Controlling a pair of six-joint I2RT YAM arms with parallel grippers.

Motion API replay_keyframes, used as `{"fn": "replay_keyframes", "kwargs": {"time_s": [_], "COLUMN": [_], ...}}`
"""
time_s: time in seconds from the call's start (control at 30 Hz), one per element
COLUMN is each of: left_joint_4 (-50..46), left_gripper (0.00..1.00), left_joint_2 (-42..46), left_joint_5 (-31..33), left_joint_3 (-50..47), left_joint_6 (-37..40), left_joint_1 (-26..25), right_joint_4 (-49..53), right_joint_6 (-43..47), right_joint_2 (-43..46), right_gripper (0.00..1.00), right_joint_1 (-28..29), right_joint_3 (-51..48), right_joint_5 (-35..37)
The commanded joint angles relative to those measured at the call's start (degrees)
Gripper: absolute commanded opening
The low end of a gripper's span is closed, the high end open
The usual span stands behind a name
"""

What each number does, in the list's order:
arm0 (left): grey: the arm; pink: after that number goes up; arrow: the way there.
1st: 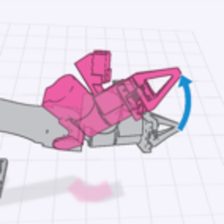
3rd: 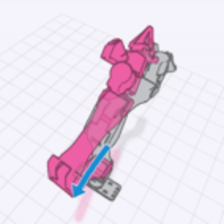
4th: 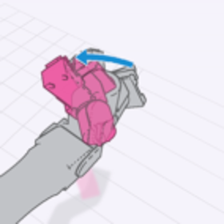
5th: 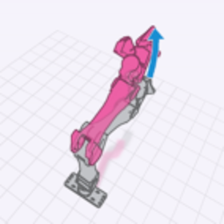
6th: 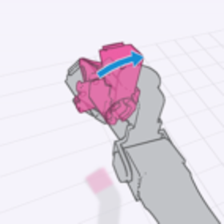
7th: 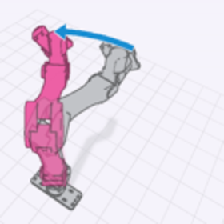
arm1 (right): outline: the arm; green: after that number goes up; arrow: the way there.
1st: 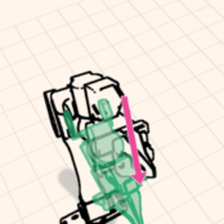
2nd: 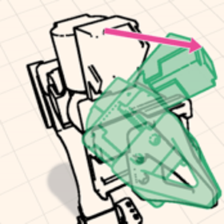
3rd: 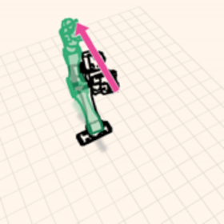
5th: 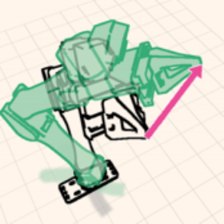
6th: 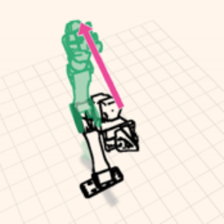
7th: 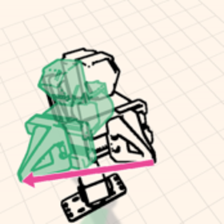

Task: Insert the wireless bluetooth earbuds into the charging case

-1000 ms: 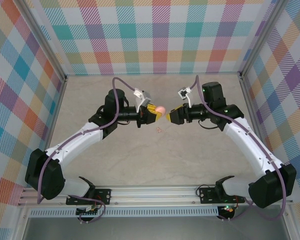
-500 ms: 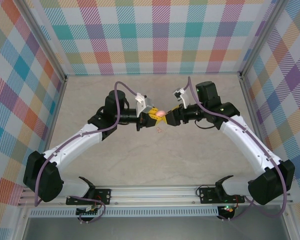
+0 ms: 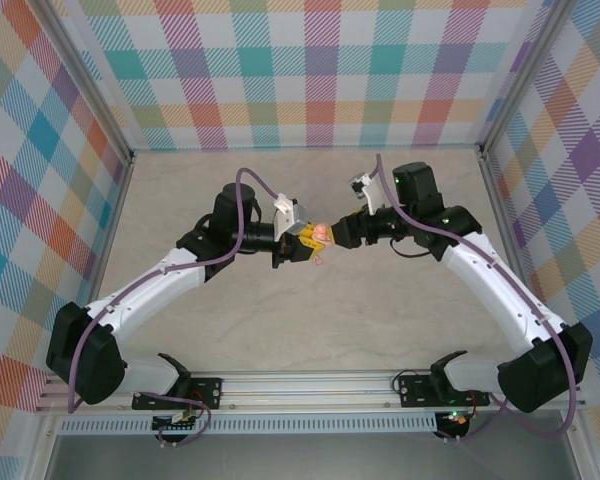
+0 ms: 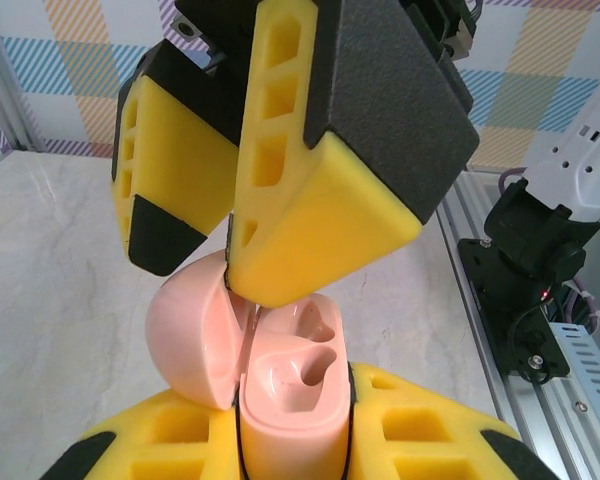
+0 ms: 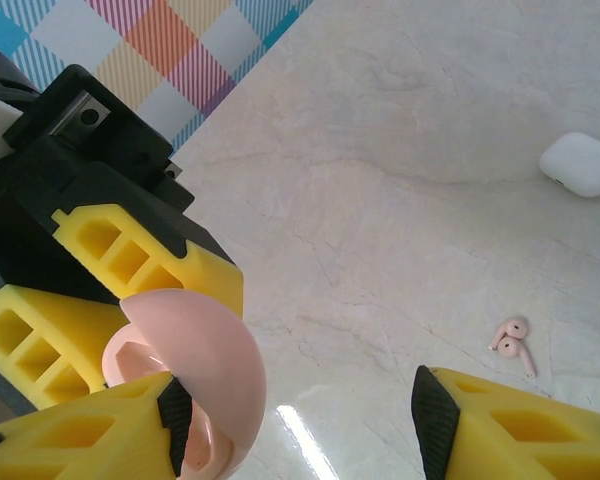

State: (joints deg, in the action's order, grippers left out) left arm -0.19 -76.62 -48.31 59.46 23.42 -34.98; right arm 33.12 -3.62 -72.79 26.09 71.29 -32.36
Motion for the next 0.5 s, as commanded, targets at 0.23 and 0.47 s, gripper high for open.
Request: {"fn": "replay_keyframes", "kwargs": {"time_s": [0.23, 0.47], "left_joint_4": [6.2, 7.6], "left_gripper": [0.08, 0.08], "left_joint_2": [3.0, 1.4], "left_joint_5": [-3.0, 2.0], "left_joint_3": [0.2, -0.3], "left_joint_6": [-1.7, -4.6], "left_joint_1": [-1.2, -1.1], "right_joint_4": [3.5, 3.0], "right_joint_6": [2.6, 2.3], "right_joint_2": [-2.8, -1.2], "right_gripper": [0.62, 0.63], "right_joint_1": [-0.1, 0.0], "right_joint_3": [1.5, 1.2], "right_joint_5": [-3.0, -1.3]}}
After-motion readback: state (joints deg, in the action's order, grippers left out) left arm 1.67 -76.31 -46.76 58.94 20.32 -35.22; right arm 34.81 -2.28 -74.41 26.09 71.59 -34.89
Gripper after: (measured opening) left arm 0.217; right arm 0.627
